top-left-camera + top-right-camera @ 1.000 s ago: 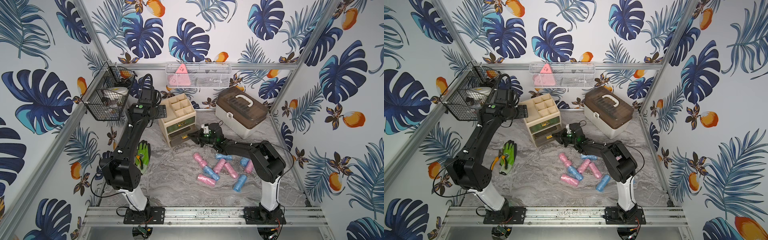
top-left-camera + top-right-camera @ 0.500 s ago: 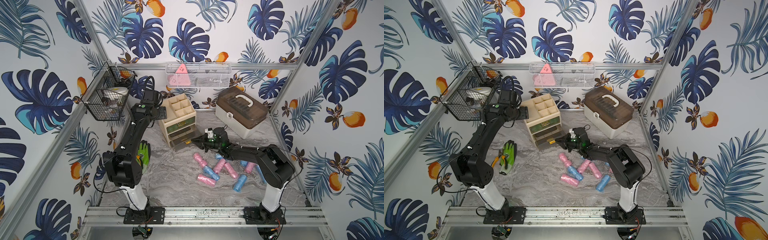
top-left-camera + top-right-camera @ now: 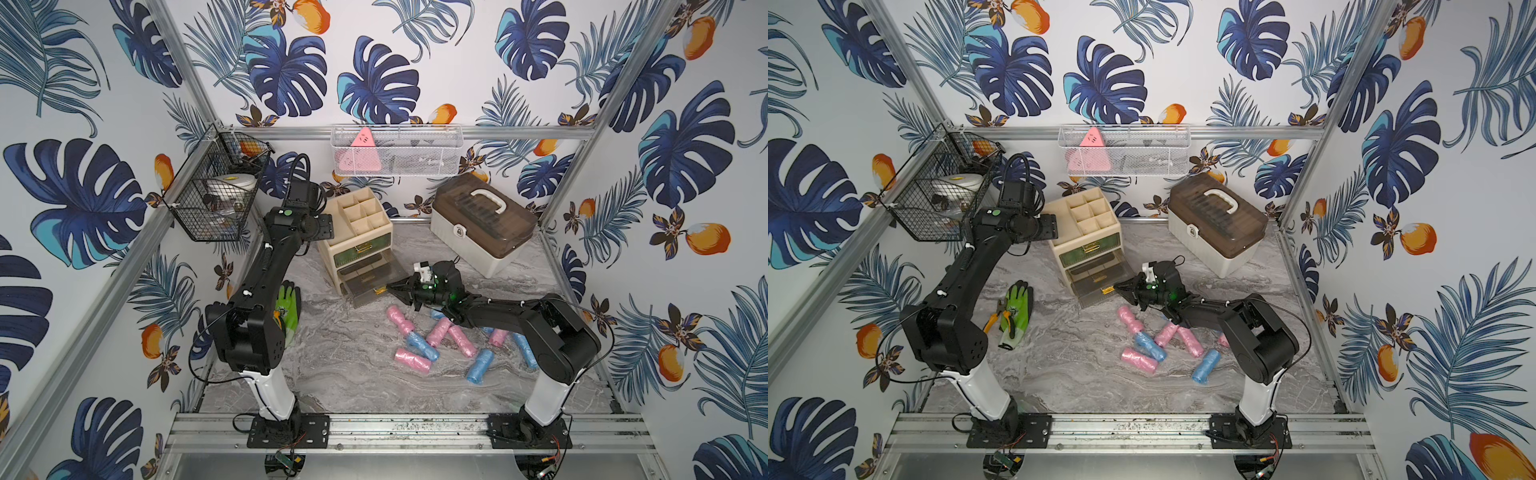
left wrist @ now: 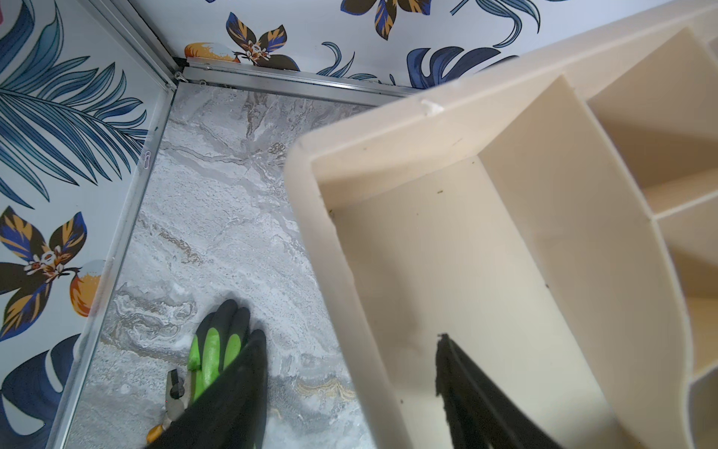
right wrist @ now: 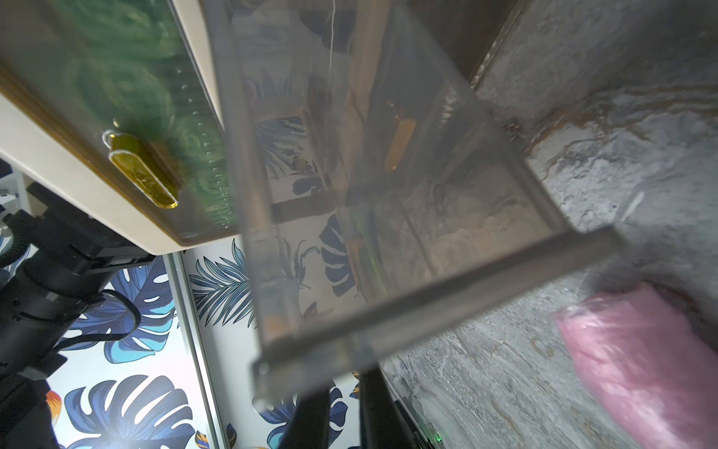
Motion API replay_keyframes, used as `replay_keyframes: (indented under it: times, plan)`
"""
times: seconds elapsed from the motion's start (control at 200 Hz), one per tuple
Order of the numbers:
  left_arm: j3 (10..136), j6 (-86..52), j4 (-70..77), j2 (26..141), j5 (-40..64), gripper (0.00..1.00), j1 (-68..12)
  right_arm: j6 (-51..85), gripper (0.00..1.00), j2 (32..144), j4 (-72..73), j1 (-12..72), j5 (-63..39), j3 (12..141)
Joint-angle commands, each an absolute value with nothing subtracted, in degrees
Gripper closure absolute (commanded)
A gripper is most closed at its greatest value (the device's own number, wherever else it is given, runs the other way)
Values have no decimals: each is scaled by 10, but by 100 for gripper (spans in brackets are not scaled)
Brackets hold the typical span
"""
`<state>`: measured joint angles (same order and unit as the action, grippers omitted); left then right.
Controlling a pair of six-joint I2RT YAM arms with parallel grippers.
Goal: Sort the rolls of trash bags by color and place them into the drawer
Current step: Open the drawer in the storage box.
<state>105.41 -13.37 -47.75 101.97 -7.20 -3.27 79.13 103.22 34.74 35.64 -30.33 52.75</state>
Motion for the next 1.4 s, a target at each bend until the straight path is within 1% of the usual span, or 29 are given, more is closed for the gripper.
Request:
replay_keyframes:
  times: [0.0,0.335,0.545,0.605,0.69,0.801,0.931,0.991,1.096,1.226,1.311,1.391]
  plan:
    - [1056,-127,-466,1019,-71,27,-32,798,97,1023,329,357,-304,525]
    - [1065,-129,-469,1028,-67,27,-32,777,97,1004,298,355,-304,511]
    - [1065,-127,-469,1028,-66,27,-31,750,88,990,256,351,-300,509]
    - [1066,-127,-469,1028,-65,27,-31,746,84,986,249,349,-299,507]
    - [1067,-127,-469,1029,-66,27,-31,734,72,977,230,347,-296,507]
    - [1069,-126,-472,1032,-65,27,-29,709,55,957,188,342,-286,508]
    - [1074,-127,-473,1031,-61,27,-26,671,44,927,133,338,-272,510]
    - [1079,-129,-474,1029,-56,27,-26,650,42,912,104,335,-265,512]
    - [1085,-136,-477,1018,-42,25,-26,594,42,881,34,332,-240,522]
    - [1083,-148,-487,991,-13,22,-26,476,42,844,-103,333,-175,557]
    - [1058,-157,-490,960,16,21,-26,398,42,834,-199,332,-127,590]
    - [1012,-168,-480,921,42,21,-26,351,42,829,-260,333,-88,607]
